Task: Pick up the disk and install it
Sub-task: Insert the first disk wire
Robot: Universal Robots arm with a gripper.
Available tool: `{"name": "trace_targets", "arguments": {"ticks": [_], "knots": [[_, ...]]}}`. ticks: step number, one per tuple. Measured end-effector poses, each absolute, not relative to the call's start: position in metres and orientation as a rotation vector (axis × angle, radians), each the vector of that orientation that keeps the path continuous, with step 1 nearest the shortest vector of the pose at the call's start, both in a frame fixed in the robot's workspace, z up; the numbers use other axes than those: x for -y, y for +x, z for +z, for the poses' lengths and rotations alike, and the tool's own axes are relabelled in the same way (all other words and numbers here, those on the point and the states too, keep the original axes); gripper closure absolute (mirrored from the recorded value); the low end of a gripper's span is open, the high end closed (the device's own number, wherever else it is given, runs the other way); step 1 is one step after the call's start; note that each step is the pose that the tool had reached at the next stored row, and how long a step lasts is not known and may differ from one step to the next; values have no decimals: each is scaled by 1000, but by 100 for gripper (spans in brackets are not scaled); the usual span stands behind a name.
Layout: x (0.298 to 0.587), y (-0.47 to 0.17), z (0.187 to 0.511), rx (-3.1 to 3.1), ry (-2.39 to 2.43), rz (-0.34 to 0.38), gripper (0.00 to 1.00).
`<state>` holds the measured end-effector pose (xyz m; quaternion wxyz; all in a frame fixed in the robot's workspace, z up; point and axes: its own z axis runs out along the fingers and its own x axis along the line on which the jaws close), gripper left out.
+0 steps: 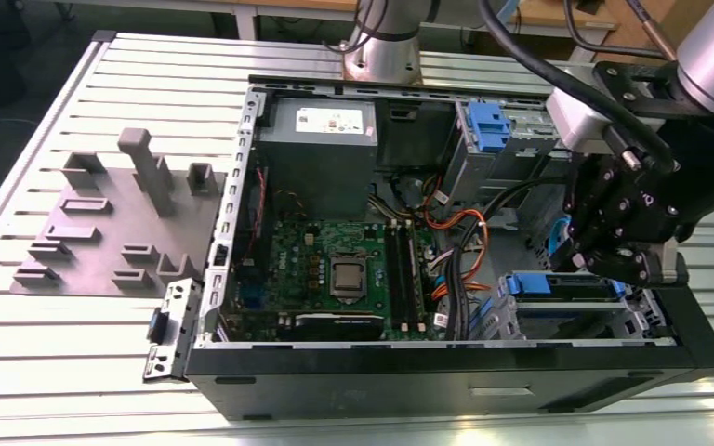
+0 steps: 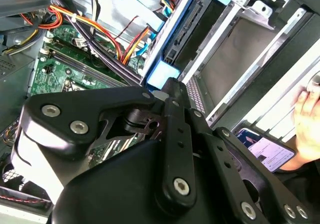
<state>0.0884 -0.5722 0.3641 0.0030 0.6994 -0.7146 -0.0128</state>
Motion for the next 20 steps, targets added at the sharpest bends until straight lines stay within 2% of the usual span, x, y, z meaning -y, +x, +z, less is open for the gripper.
{"name": "trace_targets", "arguments": {"ticks": [11,20], "knots": [[572,88,388,2240,2193,-40,89],[572,88,394,2241,2193,-40,89]]}}
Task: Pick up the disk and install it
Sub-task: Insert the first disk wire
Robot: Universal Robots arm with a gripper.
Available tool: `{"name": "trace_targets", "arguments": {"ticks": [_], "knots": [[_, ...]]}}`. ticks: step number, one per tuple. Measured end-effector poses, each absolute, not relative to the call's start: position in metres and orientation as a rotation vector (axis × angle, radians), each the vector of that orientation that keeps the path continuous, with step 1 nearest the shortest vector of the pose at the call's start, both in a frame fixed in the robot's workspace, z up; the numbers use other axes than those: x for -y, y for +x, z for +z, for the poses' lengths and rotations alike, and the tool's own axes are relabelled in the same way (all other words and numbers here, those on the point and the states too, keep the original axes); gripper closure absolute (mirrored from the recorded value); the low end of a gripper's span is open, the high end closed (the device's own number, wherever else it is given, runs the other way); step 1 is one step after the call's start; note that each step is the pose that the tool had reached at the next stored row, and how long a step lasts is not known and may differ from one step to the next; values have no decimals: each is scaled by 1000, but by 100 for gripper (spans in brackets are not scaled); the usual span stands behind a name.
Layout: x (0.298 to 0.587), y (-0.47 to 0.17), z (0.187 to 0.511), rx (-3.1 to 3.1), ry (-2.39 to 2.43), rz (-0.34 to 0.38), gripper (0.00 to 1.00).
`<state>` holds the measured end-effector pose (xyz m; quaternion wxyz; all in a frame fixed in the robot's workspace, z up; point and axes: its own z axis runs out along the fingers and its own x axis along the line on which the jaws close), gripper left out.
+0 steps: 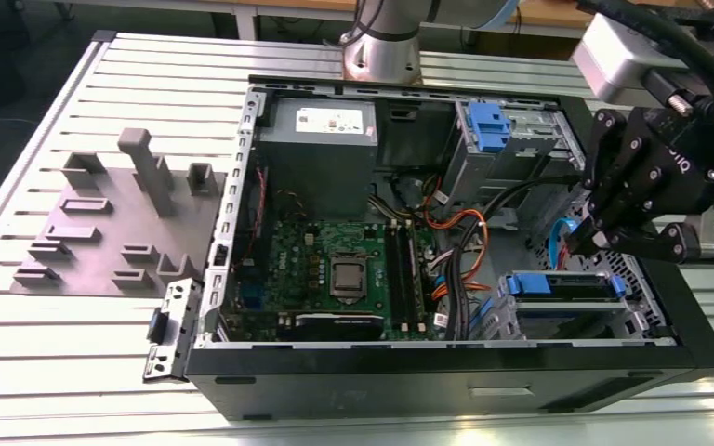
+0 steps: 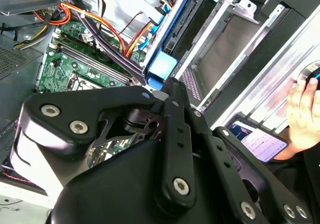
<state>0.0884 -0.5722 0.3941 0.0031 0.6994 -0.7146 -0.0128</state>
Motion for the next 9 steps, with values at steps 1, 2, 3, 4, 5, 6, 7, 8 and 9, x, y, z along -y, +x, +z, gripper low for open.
{"name": "trace_targets", "arguments": {"ticks": [1,2,3,4,5,6,7,8,9], "knots": [[572,88,394,2241,2193,-40,89],[572,88,394,2241,2193,-40,89],[572,88,394,2240,2193,-40,89],[572,88,394,2241,2193,-40,89],[572,88,394,2241,2193,-40,89],[572,89,394,2240,2193,-40,89],[572,89,394,2240,2193,-40,89],[572,92,394,2240,2193,-40,89],[572,96,394,2240,2193,-41,89]]}}
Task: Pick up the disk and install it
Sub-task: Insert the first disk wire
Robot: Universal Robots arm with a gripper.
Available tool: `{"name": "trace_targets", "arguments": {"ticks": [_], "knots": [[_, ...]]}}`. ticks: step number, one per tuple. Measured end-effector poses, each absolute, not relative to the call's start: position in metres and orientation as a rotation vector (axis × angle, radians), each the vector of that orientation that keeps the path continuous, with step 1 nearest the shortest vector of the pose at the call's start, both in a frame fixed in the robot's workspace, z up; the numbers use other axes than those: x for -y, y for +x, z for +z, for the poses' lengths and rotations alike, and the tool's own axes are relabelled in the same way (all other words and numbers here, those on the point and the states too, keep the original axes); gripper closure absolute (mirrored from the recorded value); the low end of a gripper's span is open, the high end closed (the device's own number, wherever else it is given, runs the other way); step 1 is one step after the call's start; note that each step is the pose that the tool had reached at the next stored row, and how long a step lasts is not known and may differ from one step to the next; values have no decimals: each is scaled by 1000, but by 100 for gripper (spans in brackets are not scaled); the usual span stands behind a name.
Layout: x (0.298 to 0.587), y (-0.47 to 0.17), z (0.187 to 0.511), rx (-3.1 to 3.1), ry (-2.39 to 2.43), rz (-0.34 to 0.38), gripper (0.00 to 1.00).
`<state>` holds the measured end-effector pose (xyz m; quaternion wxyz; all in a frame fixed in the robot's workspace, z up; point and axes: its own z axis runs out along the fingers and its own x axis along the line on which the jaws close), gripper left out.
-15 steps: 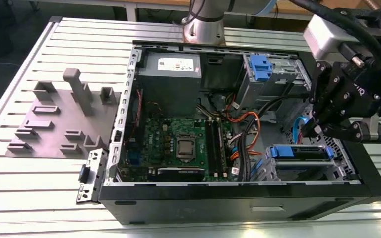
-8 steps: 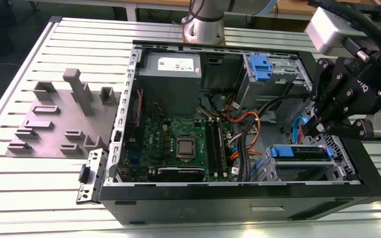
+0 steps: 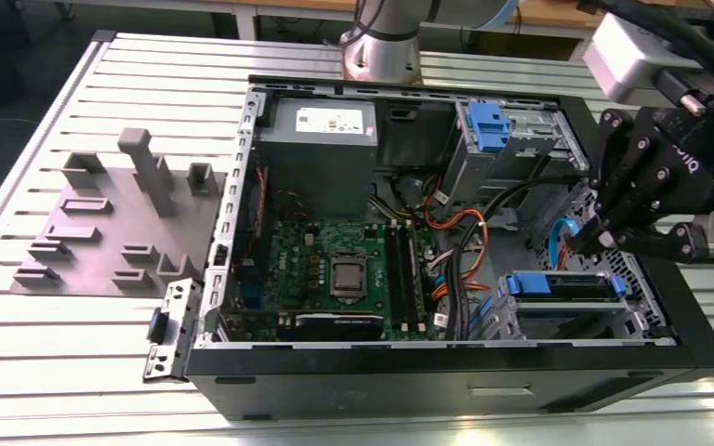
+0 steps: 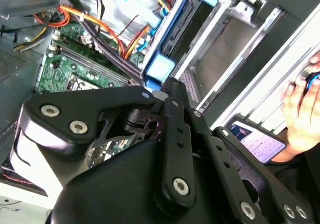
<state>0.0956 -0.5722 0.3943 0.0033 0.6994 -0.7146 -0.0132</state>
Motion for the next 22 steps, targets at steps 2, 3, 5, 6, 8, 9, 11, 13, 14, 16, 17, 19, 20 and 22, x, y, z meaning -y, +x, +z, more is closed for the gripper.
{"name": "trace_targets", "arguments": {"ticks": [2,3,5,6,8,9,11,13,14,16,17,19,20,22], "knots": [[572,104,394,2240,2192,-43,89],[572,108,394,2240,2192,-43,89],[572,116,392,2239,2192,-45,89],[572,118,390,2239,2192,-45,89],[571,123,387,2239,2191,-44,89],[571,126,385,2239,2191,-45,89],[570,133,381,2239,2191,-45,89],[569,139,378,2238,2191,-45,89],[567,142,376,2238,2190,-45,89],[562,145,372,2238,2190,-46,89],[560,146,371,2238,2190,-47,89],[555,147,370,2238,2188,-48,89],[553,147,370,2238,2186,-50,89],[549,149,370,2234,2182,-58,89]]}}
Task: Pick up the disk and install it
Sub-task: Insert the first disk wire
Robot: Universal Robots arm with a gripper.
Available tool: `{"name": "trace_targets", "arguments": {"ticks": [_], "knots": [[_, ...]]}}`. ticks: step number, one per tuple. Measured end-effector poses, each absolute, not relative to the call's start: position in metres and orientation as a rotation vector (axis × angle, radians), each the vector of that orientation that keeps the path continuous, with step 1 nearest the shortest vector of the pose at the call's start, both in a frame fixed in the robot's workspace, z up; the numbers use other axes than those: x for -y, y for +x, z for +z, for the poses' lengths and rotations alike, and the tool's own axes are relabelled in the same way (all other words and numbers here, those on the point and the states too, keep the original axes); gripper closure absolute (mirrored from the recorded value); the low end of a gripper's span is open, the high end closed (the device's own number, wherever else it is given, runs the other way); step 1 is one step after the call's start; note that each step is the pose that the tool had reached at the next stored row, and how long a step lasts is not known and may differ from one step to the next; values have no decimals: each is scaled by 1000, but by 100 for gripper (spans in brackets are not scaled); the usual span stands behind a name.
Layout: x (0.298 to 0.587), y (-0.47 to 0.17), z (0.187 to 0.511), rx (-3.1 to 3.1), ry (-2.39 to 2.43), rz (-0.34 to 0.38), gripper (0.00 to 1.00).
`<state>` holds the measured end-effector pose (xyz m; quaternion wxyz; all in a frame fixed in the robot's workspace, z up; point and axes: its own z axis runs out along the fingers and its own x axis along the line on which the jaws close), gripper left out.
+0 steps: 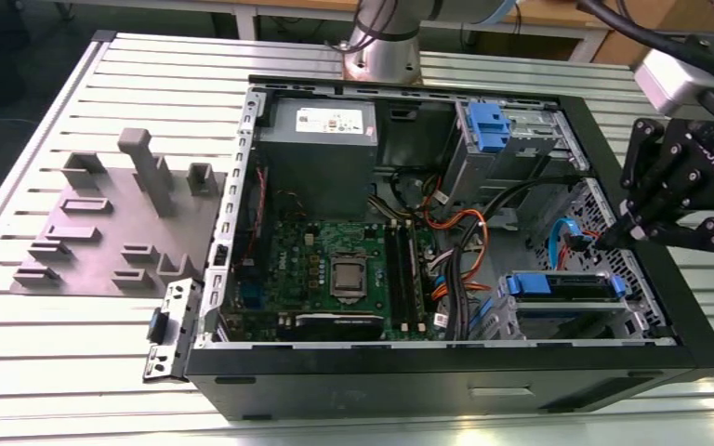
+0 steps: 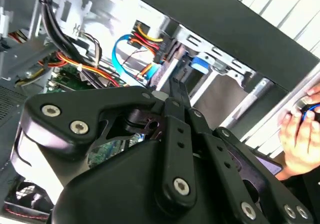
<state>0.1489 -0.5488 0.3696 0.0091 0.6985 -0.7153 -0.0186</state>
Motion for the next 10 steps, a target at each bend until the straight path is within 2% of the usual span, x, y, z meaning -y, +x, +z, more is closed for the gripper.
{"name": "trace_targets", "arguments": {"ticks": [10], "knots": [[538,165,361,2220,2158,-98,89]]}}
